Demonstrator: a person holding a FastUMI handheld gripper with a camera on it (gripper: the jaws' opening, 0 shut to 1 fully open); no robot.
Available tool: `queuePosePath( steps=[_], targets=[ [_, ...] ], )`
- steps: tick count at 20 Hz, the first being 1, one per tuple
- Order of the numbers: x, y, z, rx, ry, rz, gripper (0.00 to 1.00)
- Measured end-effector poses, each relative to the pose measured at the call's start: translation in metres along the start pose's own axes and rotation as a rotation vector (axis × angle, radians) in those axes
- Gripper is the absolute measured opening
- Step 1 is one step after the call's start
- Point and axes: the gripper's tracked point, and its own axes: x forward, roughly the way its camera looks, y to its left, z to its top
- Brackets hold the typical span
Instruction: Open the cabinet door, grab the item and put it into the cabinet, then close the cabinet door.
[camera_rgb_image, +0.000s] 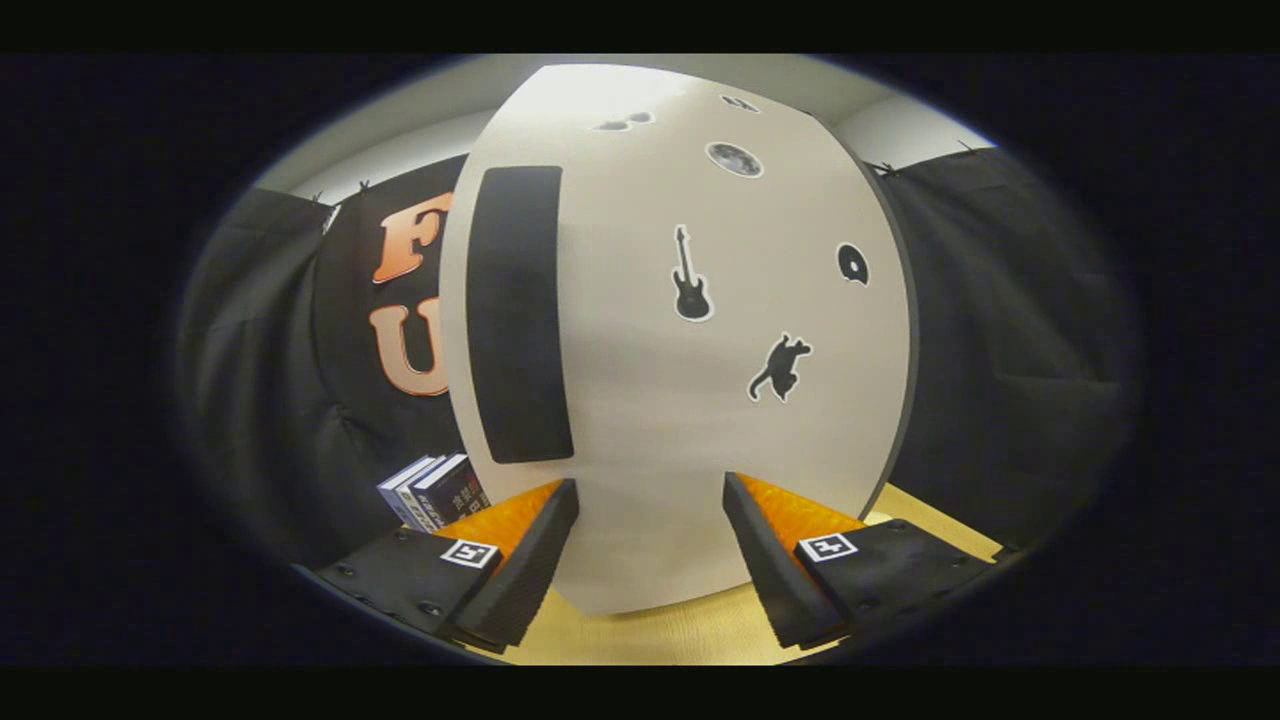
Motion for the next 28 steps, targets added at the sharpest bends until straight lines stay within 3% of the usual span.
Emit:
queuePosePath(
  steps=[7, 12, 16, 22, 28],
  targets=[
    [-0.105, -0.038, 0.005, 0.021, -0.009, -0.046, 0.95],
    [-0.188, -0.076, 0.028, -0.030, -0.027, -0.083, 0.95],
    [-0.241, -0.084, 0.050, -0.017, -0.052, -0.059, 0.95],
    [-0.295, -0.101, 0.077, -0.038, -0.111, -0.091, 0.95],
    [-0.306, -0.110, 0.084, -0.045, -0.140, -0.085, 0.95]
  ],
)
